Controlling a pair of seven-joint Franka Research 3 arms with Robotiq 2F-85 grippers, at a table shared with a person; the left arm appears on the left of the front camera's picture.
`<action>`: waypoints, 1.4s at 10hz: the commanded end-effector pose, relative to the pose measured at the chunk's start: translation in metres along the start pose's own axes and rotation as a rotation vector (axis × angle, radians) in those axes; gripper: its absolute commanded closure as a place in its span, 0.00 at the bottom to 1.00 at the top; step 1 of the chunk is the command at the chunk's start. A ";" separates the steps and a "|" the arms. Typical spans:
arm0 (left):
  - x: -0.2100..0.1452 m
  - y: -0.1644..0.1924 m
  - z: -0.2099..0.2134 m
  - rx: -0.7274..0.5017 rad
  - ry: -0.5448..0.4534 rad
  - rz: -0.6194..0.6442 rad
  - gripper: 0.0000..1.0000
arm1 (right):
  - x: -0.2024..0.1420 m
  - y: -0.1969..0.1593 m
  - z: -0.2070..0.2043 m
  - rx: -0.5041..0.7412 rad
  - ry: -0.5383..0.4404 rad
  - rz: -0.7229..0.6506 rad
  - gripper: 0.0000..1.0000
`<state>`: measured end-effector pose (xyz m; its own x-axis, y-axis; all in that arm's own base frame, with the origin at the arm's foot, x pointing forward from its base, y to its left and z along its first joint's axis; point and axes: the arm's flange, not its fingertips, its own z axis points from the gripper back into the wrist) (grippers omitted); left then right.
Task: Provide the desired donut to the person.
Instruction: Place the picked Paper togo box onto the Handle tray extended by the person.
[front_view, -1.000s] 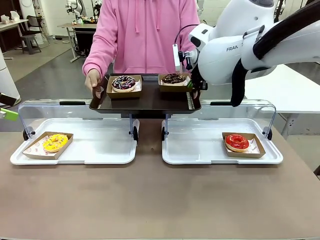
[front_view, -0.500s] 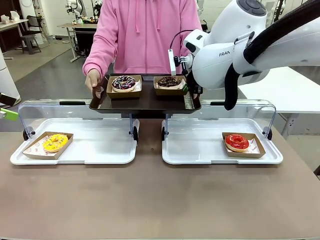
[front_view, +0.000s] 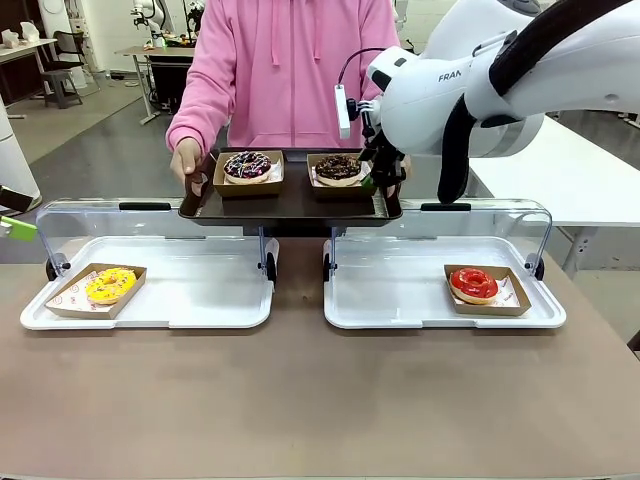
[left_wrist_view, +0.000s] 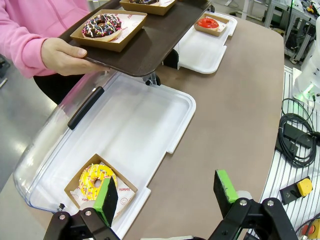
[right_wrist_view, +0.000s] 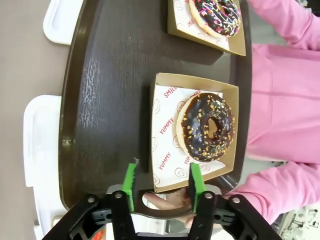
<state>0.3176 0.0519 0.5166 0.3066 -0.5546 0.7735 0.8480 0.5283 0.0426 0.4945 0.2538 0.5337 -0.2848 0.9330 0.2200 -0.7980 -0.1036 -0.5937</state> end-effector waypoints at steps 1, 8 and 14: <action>-0.001 0.001 0.000 0.007 -0.006 0.000 0.00 | -0.004 -0.003 0.003 0.041 -0.029 0.003 0.06; -0.001 0.001 0.000 0.007 -0.006 0.000 0.00 | 0.006 -0.014 0.013 0.100 -0.019 -0.055 0.00; -0.001 0.001 0.000 0.007 -0.006 0.000 0.00 | 0.002 0.000 0.002 0.056 -0.002 -0.007 0.00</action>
<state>0.3176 0.0519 0.5166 0.3066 -0.5546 0.7735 0.8480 0.5283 0.0427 0.4931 0.2572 0.5397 -0.2762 0.9340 0.2265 -0.8350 -0.1165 -0.5378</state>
